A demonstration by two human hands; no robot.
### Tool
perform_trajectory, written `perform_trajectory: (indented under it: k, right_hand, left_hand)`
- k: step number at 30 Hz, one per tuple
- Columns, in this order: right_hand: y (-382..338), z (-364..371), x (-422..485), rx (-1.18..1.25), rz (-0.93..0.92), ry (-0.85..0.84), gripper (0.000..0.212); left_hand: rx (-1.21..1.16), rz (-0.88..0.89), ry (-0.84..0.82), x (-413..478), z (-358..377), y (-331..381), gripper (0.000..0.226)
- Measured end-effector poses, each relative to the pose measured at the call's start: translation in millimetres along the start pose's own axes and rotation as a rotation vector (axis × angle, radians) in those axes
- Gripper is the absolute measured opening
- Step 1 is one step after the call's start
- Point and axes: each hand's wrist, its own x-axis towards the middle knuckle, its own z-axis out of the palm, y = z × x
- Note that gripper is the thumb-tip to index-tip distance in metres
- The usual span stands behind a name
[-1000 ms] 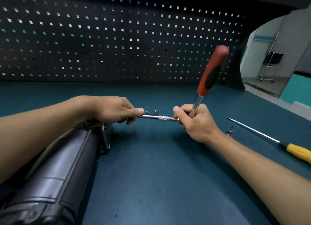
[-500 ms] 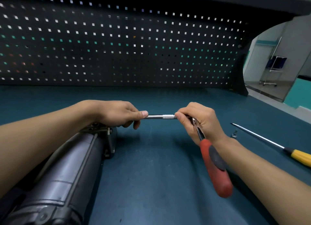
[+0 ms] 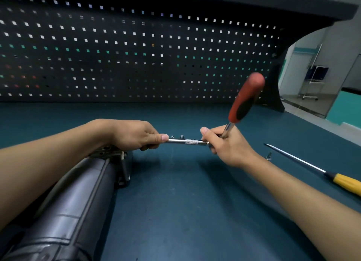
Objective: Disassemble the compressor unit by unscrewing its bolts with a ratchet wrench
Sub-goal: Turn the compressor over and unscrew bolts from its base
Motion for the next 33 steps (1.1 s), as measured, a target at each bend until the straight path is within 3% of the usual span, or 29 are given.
perform_trajectory:
  k: [9,14,21,25,33]
  right_hand:
    - [-15.4,-2.8,9.3,0.362,0.581,-0.087,0.045]
    - [-18.5,-5.5,9.7,0.561,0.766,-0.175,0.037]
    - [-16.6,-8.4,8.6,0.74,0.883,-0.329,0.047]
    - [-16.3,-10.0,7.5,0.848,0.936,-0.329,0.038]
    - [-15.8,-4.6,6.9,0.723,0.838,-0.26,0.036]
  left_hand:
    - [-0.001,0.014,-0.018,0.1,-0.3,-2.4,0.057]
    - [-0.033,0.018,-0.025,1.9,0.1,-4.1,0.057]
    - [-0.026,-0.001,-0.019,1.9,-0.1,-1.7,0.056]
    - [-0.032,-0.015,-0.011,0.6,0.7,-0.1,0.057]
    - [-0.037,-0.068,0.024,-0.1,2.3,-3.0,0.059]
